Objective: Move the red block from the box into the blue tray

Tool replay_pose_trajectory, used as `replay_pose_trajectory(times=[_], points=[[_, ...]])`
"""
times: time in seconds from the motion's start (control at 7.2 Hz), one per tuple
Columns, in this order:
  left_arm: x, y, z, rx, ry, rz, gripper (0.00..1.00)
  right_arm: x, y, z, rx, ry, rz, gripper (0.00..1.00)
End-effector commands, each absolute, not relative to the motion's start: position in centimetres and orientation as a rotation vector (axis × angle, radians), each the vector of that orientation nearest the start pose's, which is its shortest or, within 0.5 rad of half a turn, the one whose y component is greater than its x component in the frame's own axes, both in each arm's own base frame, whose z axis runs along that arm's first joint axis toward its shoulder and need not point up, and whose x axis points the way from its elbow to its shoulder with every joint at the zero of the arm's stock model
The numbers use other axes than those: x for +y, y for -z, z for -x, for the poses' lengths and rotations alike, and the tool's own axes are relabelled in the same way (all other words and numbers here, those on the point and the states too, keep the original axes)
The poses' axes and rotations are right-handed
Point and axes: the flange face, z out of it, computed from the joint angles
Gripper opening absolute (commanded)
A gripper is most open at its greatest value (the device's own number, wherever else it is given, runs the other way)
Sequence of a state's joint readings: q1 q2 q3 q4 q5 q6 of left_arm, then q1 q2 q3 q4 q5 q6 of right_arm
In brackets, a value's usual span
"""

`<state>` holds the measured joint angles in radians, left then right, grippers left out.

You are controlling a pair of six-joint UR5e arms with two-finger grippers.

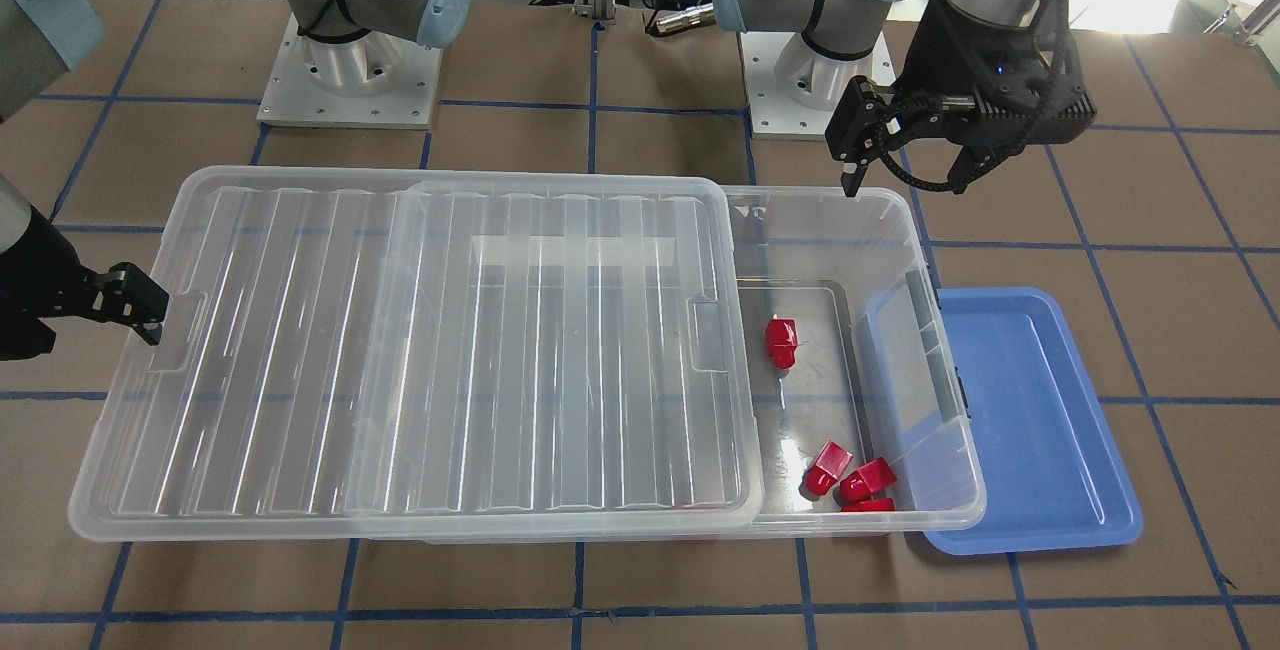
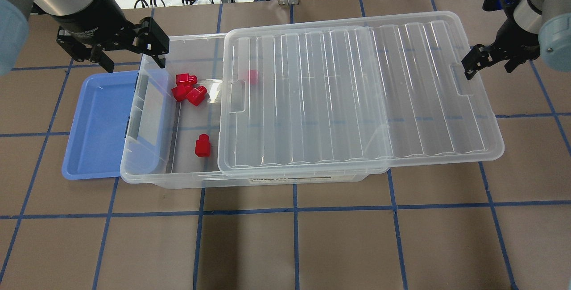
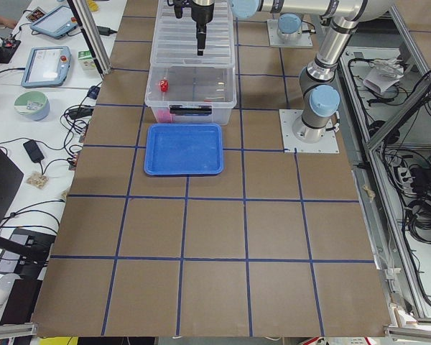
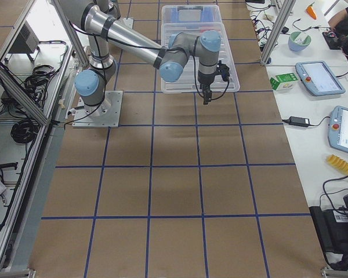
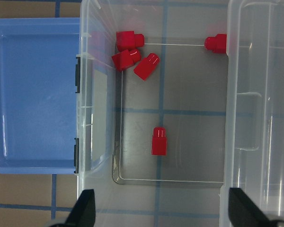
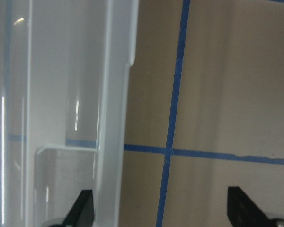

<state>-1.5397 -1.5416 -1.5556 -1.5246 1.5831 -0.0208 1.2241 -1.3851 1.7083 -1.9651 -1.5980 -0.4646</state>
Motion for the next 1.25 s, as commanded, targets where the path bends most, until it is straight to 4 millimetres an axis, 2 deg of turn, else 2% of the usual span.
replay_pose_trajectory(times=[0.0,0.14,0.28,0.42,0.56,0.69,0.83,0.97,1.11], points=[[-49.1,-51.4,11.7,3.125,0.137,0.082,1.00,-56.9,-43.1,6.5,3.183,0.065,0.172,1.00],[-49.2,-50.5,11.7,3.126,0.103,0.080,1.00,-56.2,-46.6,6.2,3.176,0.033,0.168,1.00],[-49.9,-47.2,11.4,3.132,0.044,0.082,1.00,-53.7,-50.4,5.2,3.172,0.015,0.151,1.00],[-52.2,-43.4,11.3,3.126,0.116,0.020,1.00,-51.4,-52.7,4.0,3.172,0.036,0.153,1.00],[-52.4,-41.2,11.5,3.138,0.096,0.031,1.00,-50.3,-52.8,2.3,3.159,0.026,0.090,1.00],[-52.8,-39.3,11.4,3.139,0.044,0.050,1.00,-50.1,-52.7,-1.4,3.155,0.031,0.111,1.00],[-52.7,-37.6,11.6,3.139,-0.007,0.074,1.00,-50.0,-52.8,-6.6,3.158,0.050,0.020,1.00],[-52.5,-36.9,11.8,3.139,-0.029,0.077,1.00,-49.6,-52.8,-11.5,3.158,0.091,0.011,1.00],[-52.6,-35.3,11.8,3.139,-0.050,0.082,1.00,-49.1,-52.7,-14.4,3.148,0.109,-0.020,1.00]])
